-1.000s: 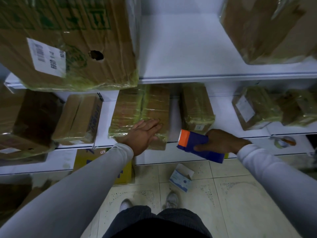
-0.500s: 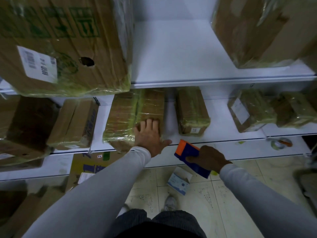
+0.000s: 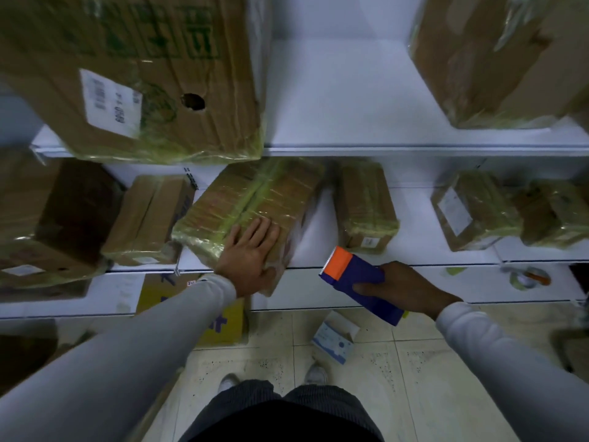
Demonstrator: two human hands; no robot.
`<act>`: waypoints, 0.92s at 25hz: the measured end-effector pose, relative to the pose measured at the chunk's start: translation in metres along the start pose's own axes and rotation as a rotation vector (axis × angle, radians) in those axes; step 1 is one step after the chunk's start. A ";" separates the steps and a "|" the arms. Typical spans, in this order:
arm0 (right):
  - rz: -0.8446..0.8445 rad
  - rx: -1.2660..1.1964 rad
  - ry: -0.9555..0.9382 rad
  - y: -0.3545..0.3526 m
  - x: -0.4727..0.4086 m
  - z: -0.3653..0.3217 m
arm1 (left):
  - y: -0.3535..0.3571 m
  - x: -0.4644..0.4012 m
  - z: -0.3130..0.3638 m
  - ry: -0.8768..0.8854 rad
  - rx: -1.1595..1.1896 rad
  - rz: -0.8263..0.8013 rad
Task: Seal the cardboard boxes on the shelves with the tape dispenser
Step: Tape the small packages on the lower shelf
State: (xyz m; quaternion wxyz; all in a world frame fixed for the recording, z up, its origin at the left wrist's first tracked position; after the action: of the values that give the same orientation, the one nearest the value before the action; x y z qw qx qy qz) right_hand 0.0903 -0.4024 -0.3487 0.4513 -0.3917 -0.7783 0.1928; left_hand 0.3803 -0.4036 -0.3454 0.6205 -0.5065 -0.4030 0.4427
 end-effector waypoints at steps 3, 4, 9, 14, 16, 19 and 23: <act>-0.038 -0.011 -0.021 0.004 -0.002 -0.016 | -0.007 0.027 -0.033 0.162 -0.010 -0.070; -0.053 -0.012 -0.032 0.005 -0.003 -0.023 | -0.011 0.030 -0.045 0.148 -0.002 -0.075; -0.051 -0.004 -0.082 0.002 0.001 -0.041 | -0.026 0.040 -0.108 -0.098 -0.132 -0.086; 0.020 -0.074 -0.071 -0.008 0.019 -0.034 | -0.055 0.031 -0.097 -0.325 0.019 0.206; 0.056 -0.069 -0.049 -0.014 0.023 -0.028 | -0.054 0.009 -0.055 -0.257 0.093 0.227; 0.117 -0.049 -0.028 -0.023 0.029 -0.024 | -0.033 -0.027 0.014 -0.198 0.223 0.118; 0.159 -0.050 -0.016 -0.031 0.035 -0.016 | -0.002 -0.044 0.047 -0.230 0.258 -0.009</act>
State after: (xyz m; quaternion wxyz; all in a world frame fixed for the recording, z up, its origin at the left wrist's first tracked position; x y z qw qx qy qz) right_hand 0.0799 -0.3951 -0.3008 0.4186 -0.4617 -0.7529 0.2116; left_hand 0.3239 -0.4335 -0.3380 0.6322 -0.3668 -0.4133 0.5431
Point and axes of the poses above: each hand's wrist, its own x-axis away from the middle knuckle, its own y-axis out of the palm, z = x × y, the point moved 6 cm from there along -x, towards the middle knuckle, and after that the axes turned 9 degrees about x, right-handed, at the moved point
